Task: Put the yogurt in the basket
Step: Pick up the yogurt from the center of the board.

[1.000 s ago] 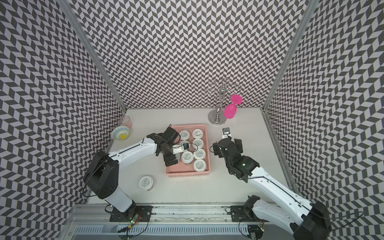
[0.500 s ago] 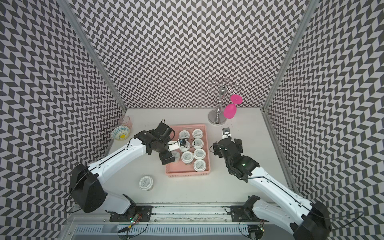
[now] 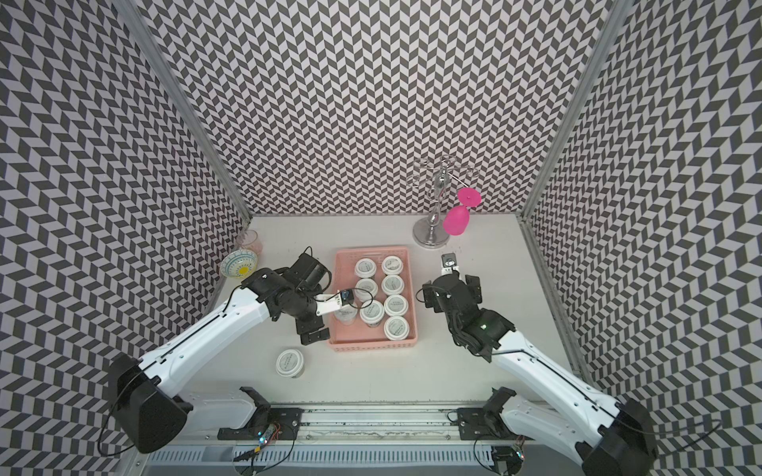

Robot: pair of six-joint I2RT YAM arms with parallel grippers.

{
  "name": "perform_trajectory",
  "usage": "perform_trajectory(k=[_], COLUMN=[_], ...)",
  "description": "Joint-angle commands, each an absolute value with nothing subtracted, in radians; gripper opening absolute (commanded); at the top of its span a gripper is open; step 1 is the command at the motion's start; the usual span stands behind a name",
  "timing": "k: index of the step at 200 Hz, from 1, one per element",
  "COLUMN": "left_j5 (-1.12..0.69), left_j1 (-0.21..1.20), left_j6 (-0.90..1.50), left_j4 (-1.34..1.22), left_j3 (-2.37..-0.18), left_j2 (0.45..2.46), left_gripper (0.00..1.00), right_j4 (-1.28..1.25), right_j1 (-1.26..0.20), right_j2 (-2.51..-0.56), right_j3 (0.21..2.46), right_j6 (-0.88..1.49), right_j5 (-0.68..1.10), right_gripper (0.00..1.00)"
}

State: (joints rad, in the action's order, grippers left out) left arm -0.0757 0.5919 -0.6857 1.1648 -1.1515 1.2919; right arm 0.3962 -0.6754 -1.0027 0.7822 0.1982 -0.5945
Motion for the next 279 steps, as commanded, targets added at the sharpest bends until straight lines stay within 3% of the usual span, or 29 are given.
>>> perform_trajectory(k=[1,146,279], left_j5=[-0.082,0.051,0.088], left_j1=[0.574,0.531,0.526], left_j6=[-0.675,-0.711,-0.686], left_j4=[1.24,1.256,1.202], left_j3=[-1.116,-0.873,-0.843], left_j2=[1.248,1.144,1.263], left_gripper=[1.0,1.0,0.97], right_j4=[0.359,0.36,0.359], right_j1=[-0.673,-0.675,-0.675], right_j2=[-1.0,-0.995,-0.999], right_j3=[0.772,0.772,0.772], right_j6=[0.195,0.193,0.192], right_j5=[-0.615,-0.622,-0.622], right_gripper=[0.99,1.0,0.99])
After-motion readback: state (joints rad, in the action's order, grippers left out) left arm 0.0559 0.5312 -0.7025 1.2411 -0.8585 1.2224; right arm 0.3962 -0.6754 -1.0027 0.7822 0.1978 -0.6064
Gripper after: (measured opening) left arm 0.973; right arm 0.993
